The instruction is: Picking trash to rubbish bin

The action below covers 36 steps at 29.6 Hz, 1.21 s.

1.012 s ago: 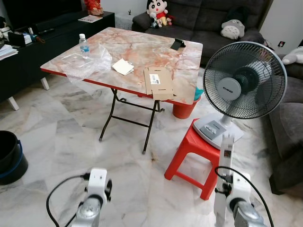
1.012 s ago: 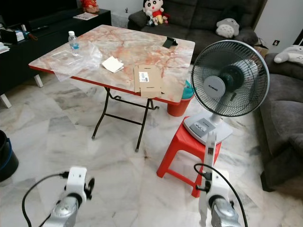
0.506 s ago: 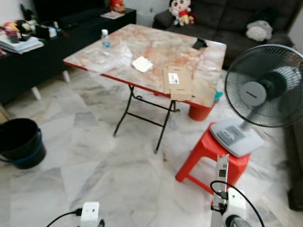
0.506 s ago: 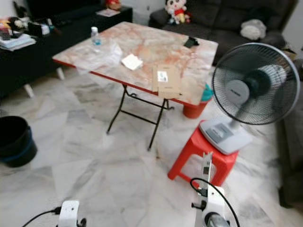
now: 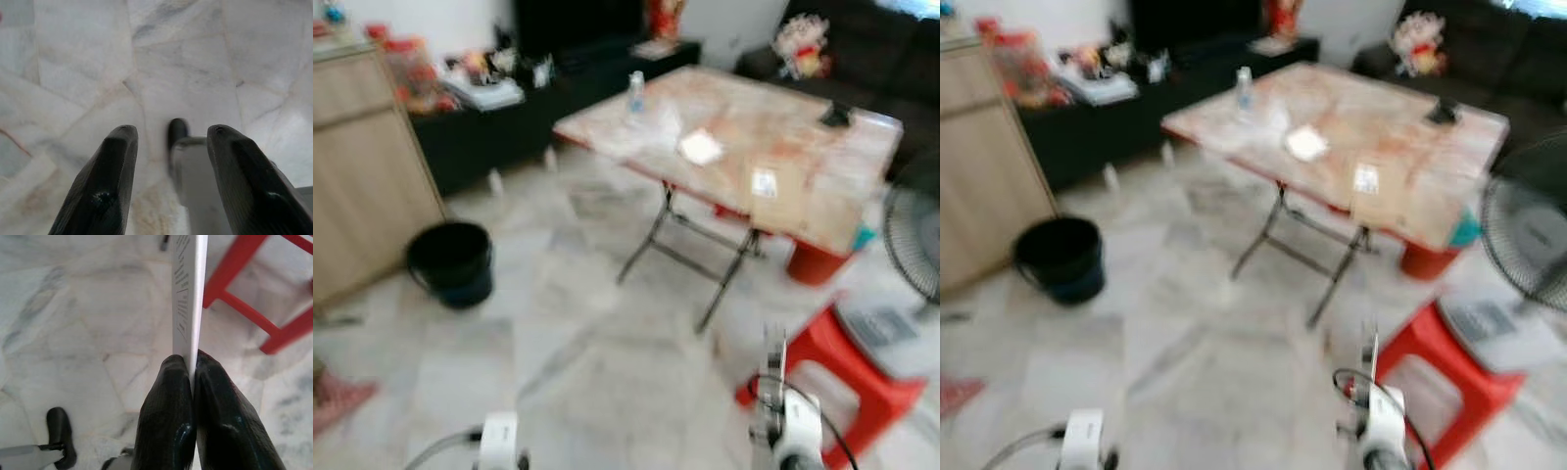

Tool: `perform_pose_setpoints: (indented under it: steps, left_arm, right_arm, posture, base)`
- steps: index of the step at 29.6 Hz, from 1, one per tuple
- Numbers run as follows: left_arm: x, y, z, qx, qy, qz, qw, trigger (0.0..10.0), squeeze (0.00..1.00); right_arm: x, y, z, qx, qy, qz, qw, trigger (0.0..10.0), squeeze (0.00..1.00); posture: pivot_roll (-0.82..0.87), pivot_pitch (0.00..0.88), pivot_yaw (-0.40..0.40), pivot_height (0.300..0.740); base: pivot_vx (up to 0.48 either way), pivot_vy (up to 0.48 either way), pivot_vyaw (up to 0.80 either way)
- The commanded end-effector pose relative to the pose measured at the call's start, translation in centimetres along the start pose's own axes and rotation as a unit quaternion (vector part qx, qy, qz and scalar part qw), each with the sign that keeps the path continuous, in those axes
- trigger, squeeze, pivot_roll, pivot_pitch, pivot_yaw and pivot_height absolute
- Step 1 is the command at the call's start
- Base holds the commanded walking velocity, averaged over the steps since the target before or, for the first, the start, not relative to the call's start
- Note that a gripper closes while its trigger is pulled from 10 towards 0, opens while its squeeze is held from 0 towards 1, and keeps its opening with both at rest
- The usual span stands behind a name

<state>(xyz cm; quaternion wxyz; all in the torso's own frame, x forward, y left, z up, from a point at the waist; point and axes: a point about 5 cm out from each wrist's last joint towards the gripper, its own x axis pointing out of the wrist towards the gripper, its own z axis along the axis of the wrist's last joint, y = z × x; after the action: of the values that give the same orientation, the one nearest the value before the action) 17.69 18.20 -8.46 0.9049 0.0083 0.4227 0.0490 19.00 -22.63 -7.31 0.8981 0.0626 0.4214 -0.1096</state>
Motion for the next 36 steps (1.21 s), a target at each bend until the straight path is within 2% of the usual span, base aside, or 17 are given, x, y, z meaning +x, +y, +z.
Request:
perform_pose_setpoints:
  steps: [1,20,24,29,36]
  left_arm:
    - [0.0,0.4,-0.1,0.005,0.007,0.005,1.000,10.0,0.00]
    - [-0.1,0.0,-0.9,0.007,0.023,0.002,1.000,10.0,0.00]
    - [0.0,-0.1,-0.5,0.000,0.016,0.007,1.000,10.0,0.00]
    - [-0.1,-0.2,-0.9,0.003,0.030,0.013,0.999,10.0,0.00]
    - [-0.3,-0.3,-1.4,0.003,0.036,0.012,0.999,10.0,0.00]
  right_arm:
    - [0.1,0.0,0.4,0.003,-0.005,-0.002,1.000,10.0,0.00]
    - [0.1,0.0,0.7,-0.013,-0.006,0.003,1.000,10.0,0.00]
    - [0.2,0.2,0.9,-0.004,-0.007,0.009,1.000,10.0,0.00]
    - [0.2,0.1,0.7,-0.021,0.001,0.006,1.000,10.0,0.00]
    - [0.2,0.0,0.9,-0.024,-0.005,0.002,1.000,10.0,0.00]
  posture:
    - [-0.06,0.000,-0.102,0.740]
    - [-0.07,0.000,-0.123,0.740]
    - [-0.08,0.000,-0.141,0.740]
    - [-0.08,0.000,-0.147,0.740]
    - [-0.09,0.000,-0.146,0.740]
  base:
    - [0.000,0.000,0.80]
    - [0.000,0.000,0.79]
    - [0.000,0.000,0.00]
    - [0.196,0.000,0.00]
    - [0.255,0.000,0.72]
